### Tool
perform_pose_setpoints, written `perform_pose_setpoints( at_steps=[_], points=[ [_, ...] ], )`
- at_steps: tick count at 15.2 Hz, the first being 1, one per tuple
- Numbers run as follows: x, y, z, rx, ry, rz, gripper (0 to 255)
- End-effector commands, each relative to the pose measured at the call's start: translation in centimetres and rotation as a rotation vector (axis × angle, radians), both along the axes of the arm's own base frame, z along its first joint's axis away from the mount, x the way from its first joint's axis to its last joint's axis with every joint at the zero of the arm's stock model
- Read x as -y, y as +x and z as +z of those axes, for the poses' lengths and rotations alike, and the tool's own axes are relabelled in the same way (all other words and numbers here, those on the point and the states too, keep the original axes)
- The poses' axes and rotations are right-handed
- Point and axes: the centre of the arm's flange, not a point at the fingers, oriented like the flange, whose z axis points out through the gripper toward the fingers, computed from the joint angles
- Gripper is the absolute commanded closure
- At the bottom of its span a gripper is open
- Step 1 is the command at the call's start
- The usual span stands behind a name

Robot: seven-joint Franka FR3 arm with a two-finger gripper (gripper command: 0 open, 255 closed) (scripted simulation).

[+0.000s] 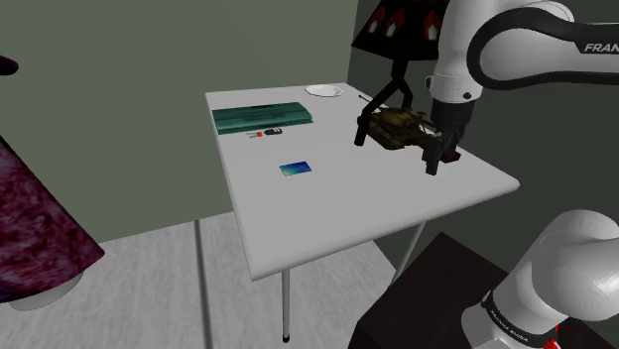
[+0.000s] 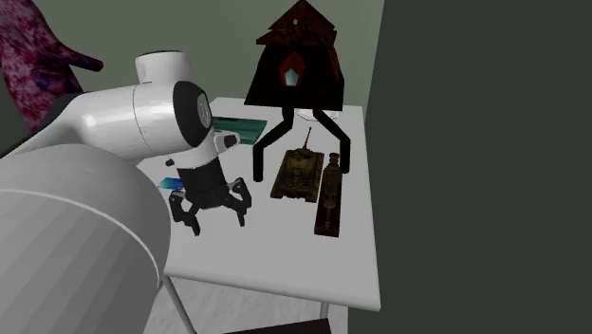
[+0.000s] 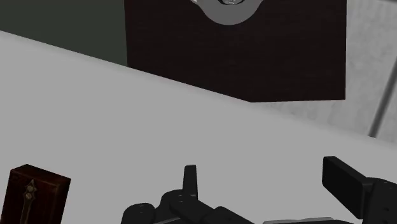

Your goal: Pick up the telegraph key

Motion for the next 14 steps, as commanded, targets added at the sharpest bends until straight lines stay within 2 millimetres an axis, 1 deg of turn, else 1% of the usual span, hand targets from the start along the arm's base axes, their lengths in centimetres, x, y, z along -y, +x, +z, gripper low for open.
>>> perform_pose_setpoints(
  at_steps=[1,14],
  points=[
    [0.0,0.0,0.0,0.0,0.0,0.0,0],
    [15.4,8.3,0.4,0.079,0.062,-0.086,0]
  ],
)
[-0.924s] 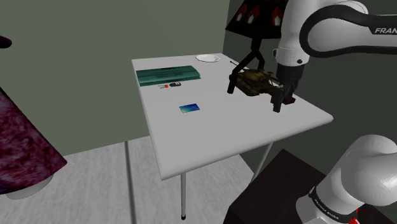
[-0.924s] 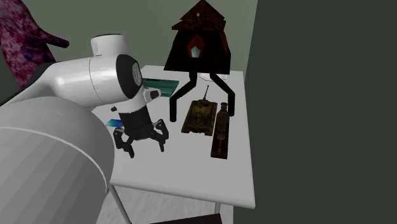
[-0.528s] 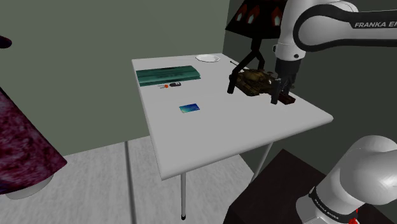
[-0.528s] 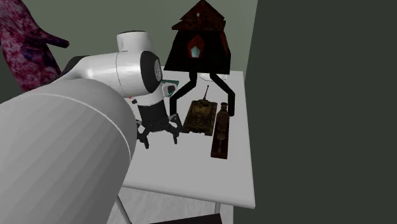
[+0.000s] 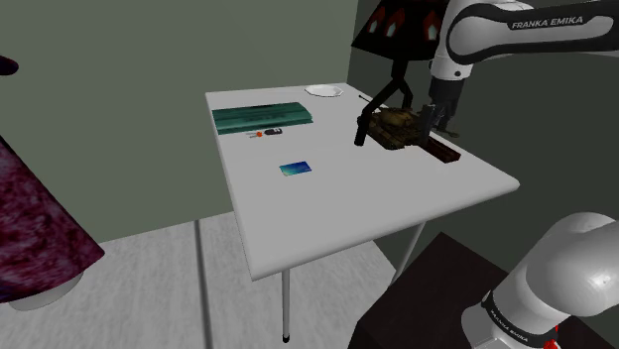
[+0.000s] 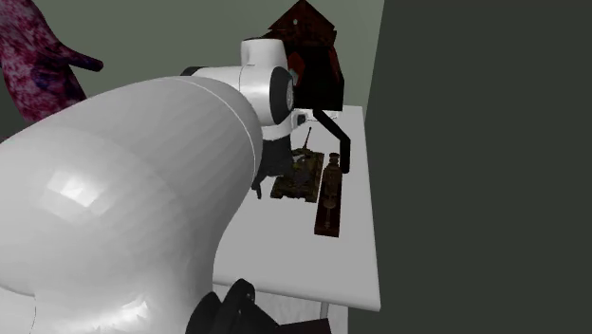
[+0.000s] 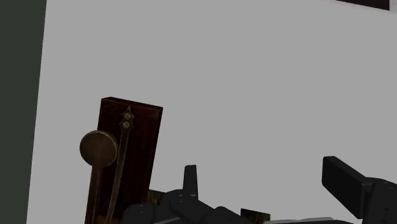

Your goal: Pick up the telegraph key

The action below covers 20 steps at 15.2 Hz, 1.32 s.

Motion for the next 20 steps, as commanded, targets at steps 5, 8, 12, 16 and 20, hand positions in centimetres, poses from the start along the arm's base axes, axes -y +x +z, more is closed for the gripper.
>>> perform_pose_setpoints(
  at_steps=[5,8,12,16,20],
  points=[
    [7.3,3.6,-0.1,0.037,0.027,-0.04,0],
    [11.0,5.2,-0.1,0.055,0.042,-0.059,0],
    [16.0,7.2,-0.1,0.08,0.061,-0.086,0],
    [17.1,7.6,-1.7,0.085,0.065,-0.092,0],
    [17.1,7.6,-3.9,0.085,0.065,-0.092,0]
  ],
)
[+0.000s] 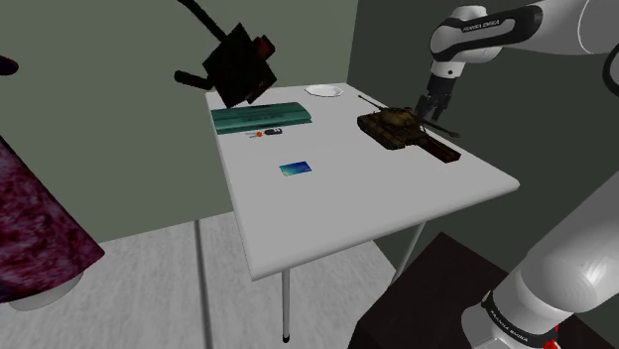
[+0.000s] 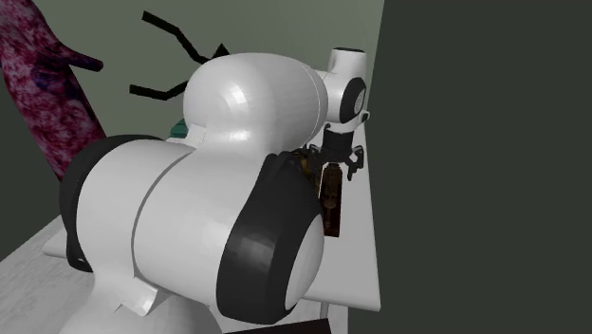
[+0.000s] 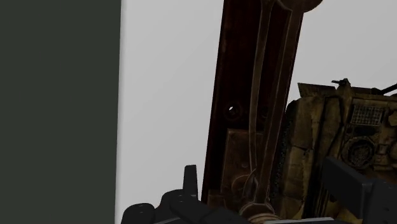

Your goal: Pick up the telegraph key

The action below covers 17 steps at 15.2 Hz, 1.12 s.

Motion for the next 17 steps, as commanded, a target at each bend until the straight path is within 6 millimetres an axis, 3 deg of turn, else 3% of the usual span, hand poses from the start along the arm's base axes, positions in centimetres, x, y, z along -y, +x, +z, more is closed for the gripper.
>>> perform_pose_setpoints(
  at_steps=[1,2,3,12,17],
  points=[
    [0.1,0.1,-0.8,0.0,0.0,0.0,0],
    [0.1,0.1,-0.8,0.0,0.0,0.0,0],
    [0.1,0.1,-0.7,0.0,0.0,0.0,255],
    [0.1,0.1,-0.8,0.0,0.0,0.0,255],
    [0.1,0.1,1.8,0.0,0.0,0.0,255]
  ],
)
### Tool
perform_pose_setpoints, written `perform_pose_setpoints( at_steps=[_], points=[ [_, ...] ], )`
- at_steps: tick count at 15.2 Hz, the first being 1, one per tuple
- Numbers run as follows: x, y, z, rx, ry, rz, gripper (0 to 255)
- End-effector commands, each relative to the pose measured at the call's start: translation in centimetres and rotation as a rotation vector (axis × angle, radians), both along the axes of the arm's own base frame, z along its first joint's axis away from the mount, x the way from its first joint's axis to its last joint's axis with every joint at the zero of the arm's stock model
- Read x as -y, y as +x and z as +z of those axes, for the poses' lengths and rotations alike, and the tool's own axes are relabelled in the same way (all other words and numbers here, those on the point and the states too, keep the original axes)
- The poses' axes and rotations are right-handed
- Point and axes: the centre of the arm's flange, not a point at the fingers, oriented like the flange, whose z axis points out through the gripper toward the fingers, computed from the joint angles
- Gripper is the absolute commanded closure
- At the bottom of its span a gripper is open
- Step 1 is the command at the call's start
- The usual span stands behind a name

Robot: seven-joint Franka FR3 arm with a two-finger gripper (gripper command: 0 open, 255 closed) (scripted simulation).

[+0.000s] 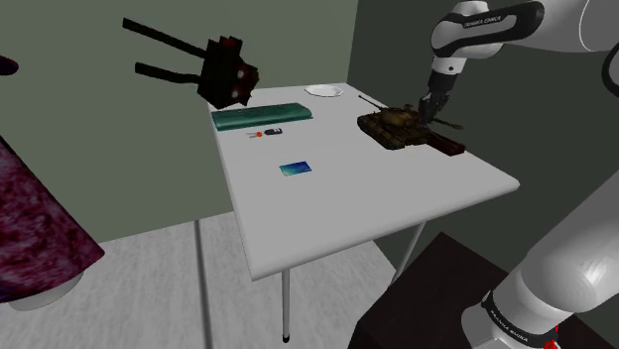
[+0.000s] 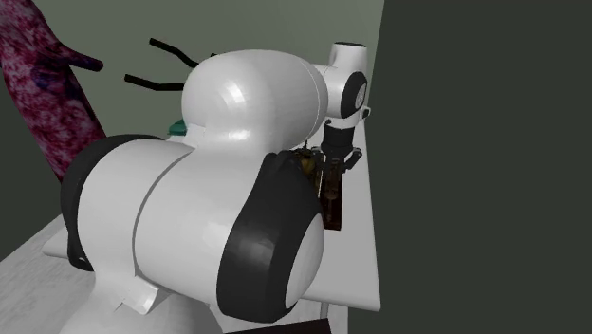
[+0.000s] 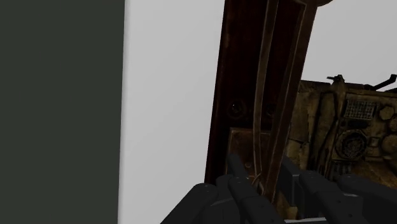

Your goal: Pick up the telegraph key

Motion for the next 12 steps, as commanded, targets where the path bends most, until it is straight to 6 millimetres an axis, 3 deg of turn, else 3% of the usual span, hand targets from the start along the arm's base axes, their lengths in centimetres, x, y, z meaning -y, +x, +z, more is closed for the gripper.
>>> perform_pose_setpoints(
  at_steps=[1,10,12],
  points=[
    [0.0,-0.1,1.3,0.001,0.0,0.0,255],
    [0.0,-0.1,6.1,0.001,0.0,0.0,255],
    [0.0,-0.1,6.1,0.001,0.0,0.0,255]
  ],
)
